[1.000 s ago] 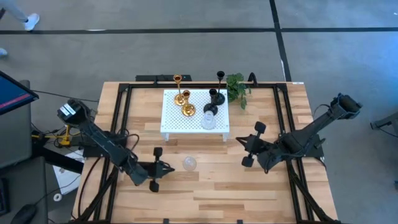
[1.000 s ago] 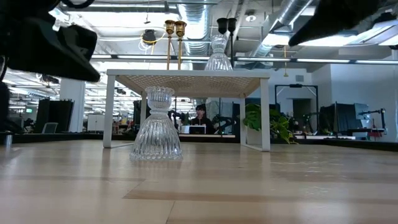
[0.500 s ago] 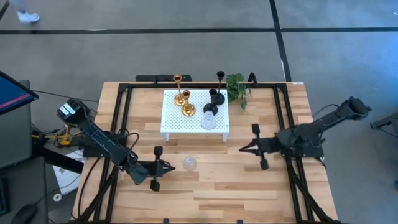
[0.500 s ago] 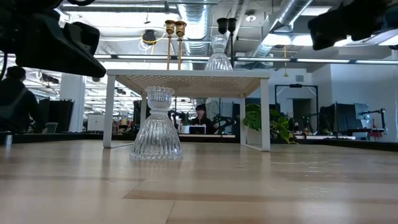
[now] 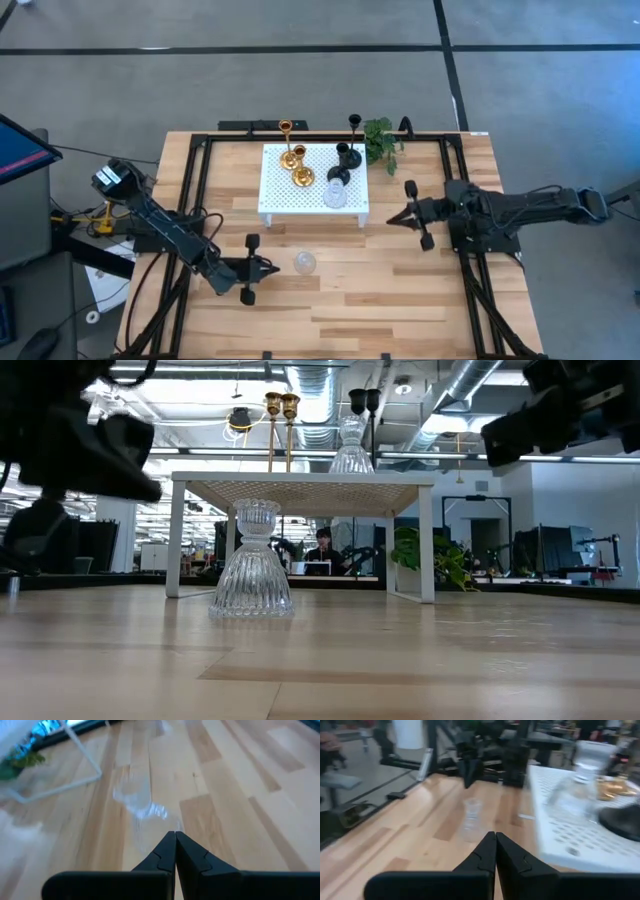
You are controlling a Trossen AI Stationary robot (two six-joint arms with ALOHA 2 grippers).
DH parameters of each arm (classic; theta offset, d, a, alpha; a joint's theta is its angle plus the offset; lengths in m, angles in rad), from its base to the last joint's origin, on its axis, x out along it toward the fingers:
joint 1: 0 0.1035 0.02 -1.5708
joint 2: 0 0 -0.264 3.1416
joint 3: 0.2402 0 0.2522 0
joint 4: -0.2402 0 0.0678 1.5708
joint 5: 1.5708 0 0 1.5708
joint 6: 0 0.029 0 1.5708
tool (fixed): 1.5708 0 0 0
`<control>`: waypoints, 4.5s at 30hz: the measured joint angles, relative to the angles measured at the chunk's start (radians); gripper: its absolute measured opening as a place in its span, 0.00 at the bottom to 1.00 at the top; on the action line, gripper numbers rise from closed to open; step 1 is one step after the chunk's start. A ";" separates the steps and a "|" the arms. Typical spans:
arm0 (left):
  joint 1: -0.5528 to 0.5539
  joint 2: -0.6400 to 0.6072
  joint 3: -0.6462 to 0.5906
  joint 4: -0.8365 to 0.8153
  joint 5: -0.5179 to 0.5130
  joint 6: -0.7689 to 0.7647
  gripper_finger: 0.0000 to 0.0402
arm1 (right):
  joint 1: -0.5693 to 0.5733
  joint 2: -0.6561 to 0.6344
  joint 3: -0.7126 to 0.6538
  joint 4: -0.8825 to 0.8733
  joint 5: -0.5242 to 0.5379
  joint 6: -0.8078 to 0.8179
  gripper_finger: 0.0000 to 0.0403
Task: Pick & Place candle stick holders
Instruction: Put the transparent glass candle holder on the shelf
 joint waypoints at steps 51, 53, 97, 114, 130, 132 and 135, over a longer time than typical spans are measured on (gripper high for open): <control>0.402 0.000 -0.294 0.503 0.393 -0.045 0.07 | -0.238 -0.025 -0.005 -0.056 0.003 0.029 0.00; 0.403 0.000 -0.294 0.507 0.402 -0.088 0.12 | -0.238 -0.025 -0.005 -0.057 0.003 0.029 0.00; 0.401 0.388 0.017 0.607 0.507 -0.112 0.78 | -0.238 -0.025 -0.005 -0.068 0.004 0.029 0.00; 0.409 0.387 0.017 0.667 0.530 -0.117 0.88 | -0.238 -0.025 -0.005 -0.067 0.004 0.029 0.00; 0.409 0.387 0.017 0.667 0.479 -0.151 0.85 | -0.238 -0.025 -0.005 -0.067 0.004 0.029 0.00; 0.409 0.387 0.017 0.667 0.479 -0.166 0.84 | -0.238 -0.025 -0.005 -0.067 0.004 0.029 0.00; 0.409 0.387 0.017 0.667 0.479 -0.177 0.82 | -0.238 -0.025 -0.005 -0.067 0.004 0.029 0.00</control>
